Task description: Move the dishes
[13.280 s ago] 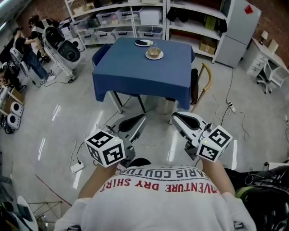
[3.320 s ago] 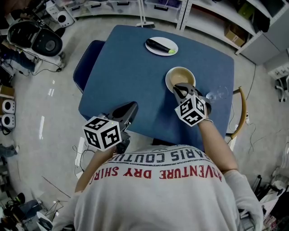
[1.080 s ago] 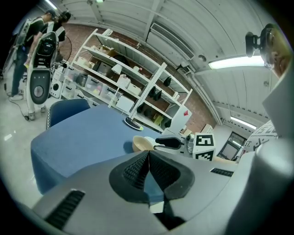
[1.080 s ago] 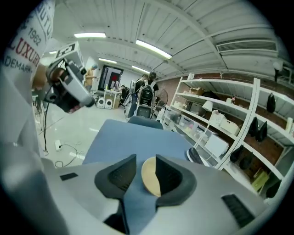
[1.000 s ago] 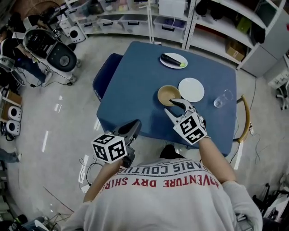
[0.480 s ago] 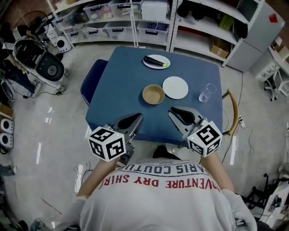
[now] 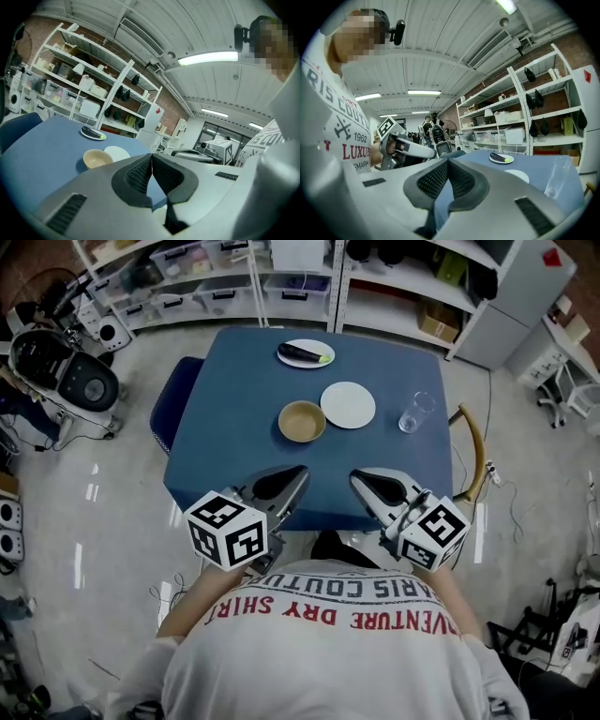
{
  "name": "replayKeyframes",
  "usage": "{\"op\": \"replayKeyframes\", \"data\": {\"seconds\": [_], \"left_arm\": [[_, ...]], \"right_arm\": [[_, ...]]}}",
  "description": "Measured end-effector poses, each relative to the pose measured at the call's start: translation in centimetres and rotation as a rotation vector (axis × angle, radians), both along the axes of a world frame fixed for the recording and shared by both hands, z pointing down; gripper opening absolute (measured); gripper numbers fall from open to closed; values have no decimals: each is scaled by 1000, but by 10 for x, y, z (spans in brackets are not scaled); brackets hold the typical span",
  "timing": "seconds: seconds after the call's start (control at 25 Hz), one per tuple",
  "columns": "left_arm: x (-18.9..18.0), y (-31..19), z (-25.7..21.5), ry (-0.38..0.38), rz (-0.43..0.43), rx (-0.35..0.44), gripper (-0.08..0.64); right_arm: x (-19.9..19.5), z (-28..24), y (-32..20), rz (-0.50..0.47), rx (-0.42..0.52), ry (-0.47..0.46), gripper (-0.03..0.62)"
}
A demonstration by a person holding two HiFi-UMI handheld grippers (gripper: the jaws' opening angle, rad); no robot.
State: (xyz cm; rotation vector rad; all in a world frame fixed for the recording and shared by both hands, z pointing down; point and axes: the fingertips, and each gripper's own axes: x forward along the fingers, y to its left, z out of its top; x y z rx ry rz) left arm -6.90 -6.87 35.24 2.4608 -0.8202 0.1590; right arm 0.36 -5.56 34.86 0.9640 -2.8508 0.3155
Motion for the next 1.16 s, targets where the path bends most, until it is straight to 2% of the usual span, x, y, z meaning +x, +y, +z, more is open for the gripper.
{"op": "replayKeyframes", "data": {"seconds": [0.28,0.44,1.16], "left_arm": [[13,-1,9,9,38,-13,28],[17,-2,14,4,47,-16,28],[15,-13,37,-19,16,-67,28]], "right_arm": [[7,14,-3,24,-8,26,23],[12,18,-5,34,-23,11,23],[17,37,-16,30,-56,24,23]]}}
